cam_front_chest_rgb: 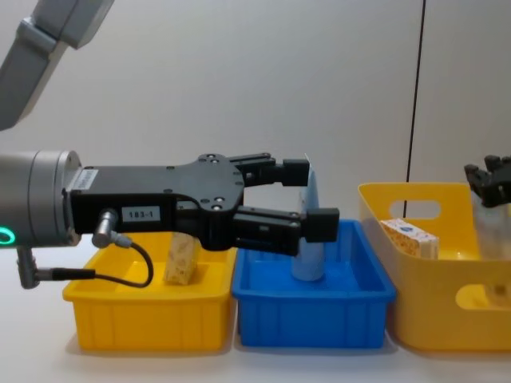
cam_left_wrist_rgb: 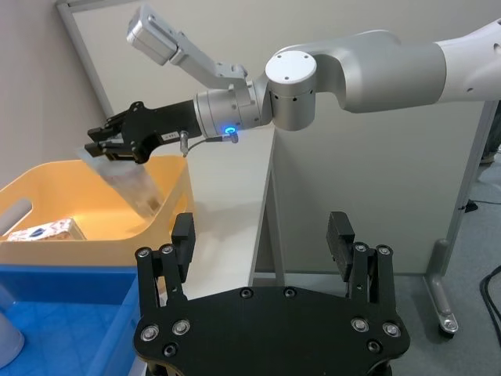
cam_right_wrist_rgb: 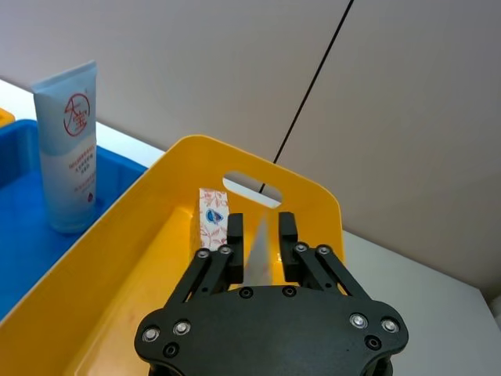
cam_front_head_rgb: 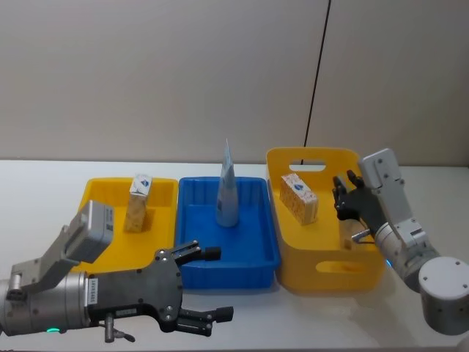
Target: Bimanual collaborative sorting of washing and personal care products
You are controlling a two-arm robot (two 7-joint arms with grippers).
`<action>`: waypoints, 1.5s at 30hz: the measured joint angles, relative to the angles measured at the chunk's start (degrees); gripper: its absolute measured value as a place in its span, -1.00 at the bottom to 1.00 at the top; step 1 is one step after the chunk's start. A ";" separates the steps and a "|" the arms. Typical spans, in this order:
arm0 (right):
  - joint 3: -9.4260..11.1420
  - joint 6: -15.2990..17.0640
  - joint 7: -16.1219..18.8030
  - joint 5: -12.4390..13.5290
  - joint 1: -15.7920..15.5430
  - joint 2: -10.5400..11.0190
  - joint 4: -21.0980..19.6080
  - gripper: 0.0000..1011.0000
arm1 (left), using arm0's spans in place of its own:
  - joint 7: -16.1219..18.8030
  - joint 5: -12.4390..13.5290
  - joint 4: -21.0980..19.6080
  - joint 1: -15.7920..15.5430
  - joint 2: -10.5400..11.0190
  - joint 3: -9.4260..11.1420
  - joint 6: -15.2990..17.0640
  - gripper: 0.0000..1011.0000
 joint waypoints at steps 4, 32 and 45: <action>0.10 -0.24 -0.22 -0.25 0.02 -0.32 0.60 -0.30 | 0.00 0.00 0.00 0.00 0.00 0.00 0.00 0.98; 3.94 -8.48 -0.28 4.31 -1.00 -5.09 -5.29 0.98 | 0.00 0.00 0.00 0.00 0.00 0.00 0.00 0.98; 5.45 -6.08 6.47 11.00 -7.25 -4.11 -15.24 0.98 | 0.00 0.00 0.00 0.00 0.00 0.00 0.00 0.98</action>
